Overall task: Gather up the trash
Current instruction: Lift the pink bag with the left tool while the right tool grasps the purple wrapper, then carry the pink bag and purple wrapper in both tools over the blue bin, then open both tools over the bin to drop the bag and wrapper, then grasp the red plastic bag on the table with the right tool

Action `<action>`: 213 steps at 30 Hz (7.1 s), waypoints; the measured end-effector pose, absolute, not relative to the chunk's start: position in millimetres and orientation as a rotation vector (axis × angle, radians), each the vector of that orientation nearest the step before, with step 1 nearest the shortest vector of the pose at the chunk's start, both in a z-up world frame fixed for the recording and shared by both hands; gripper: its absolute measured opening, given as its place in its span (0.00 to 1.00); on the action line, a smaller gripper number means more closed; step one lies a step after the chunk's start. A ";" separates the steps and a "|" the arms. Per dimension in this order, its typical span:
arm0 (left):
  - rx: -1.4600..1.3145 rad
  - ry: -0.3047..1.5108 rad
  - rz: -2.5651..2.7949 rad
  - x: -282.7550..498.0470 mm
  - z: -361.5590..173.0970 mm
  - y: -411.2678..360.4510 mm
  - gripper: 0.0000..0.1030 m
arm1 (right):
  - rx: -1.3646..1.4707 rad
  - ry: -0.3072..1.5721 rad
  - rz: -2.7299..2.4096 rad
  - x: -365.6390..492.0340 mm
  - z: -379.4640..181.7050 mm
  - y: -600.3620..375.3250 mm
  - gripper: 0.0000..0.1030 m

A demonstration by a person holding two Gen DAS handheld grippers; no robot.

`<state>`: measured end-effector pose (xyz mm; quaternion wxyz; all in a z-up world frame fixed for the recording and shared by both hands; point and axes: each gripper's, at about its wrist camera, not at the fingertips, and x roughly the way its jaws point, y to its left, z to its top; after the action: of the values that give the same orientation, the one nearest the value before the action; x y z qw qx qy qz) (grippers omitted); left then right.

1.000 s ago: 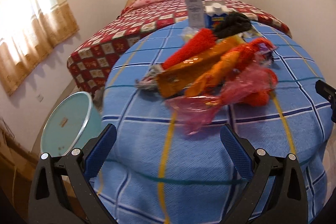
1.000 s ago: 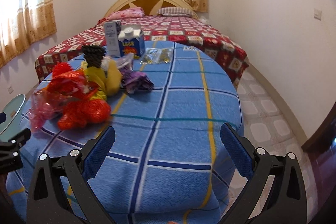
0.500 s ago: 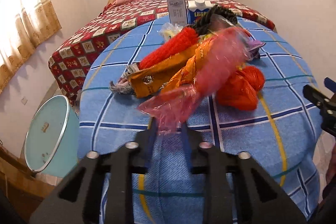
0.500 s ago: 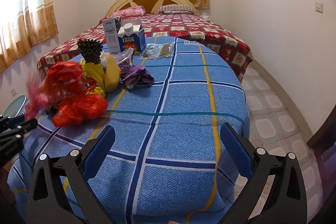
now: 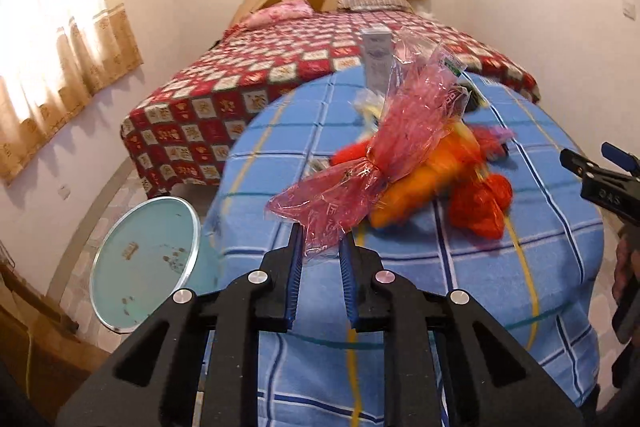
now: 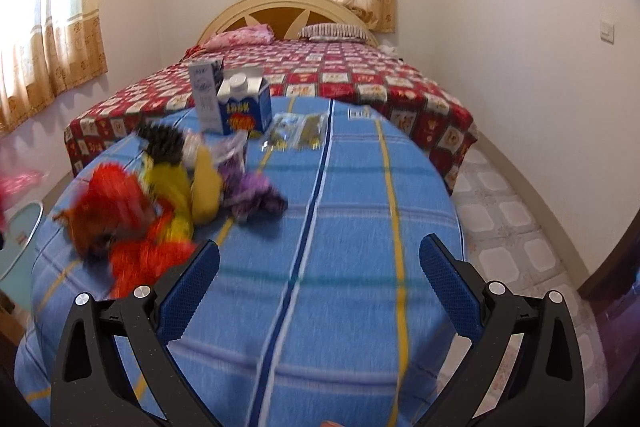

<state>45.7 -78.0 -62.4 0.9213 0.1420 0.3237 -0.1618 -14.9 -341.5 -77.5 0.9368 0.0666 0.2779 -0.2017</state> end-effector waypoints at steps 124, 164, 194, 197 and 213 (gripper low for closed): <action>0.224 0.832 0.406 128.0 -89.2 174.9 0.18 | -0.226 0.739 0.359 176.8 -67.3 -10.5 0.27; 0.225 0.830 0.353 139.3 -97.0 161.6 0.40 | -0.257 0.748 0.447 184.4 -77.1 21.8 0.43; 0.370 0.897 0.062 77.4 -136.6 43.5 0.62 | -0.030 0.719 -0.024 15.2 -79.1 -217.8 0.77; 0.377 0.887 0.066 75.5 -134.6 42.2 0.62 | -0.011 0.752 -0.026 16.2 -98.4 -224.9 0.77; 0.369 0.814 -0.010 69.1 -115.0 12.3 0.62 | 0.032 0.756 0.116 11.4 -103.4 -216.7 0.22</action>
<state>69.1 12.3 -115.0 0.9018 0.1786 0.3934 -0.0047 11.4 -216.7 -103.4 0.9277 0.0154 0.3688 0.0564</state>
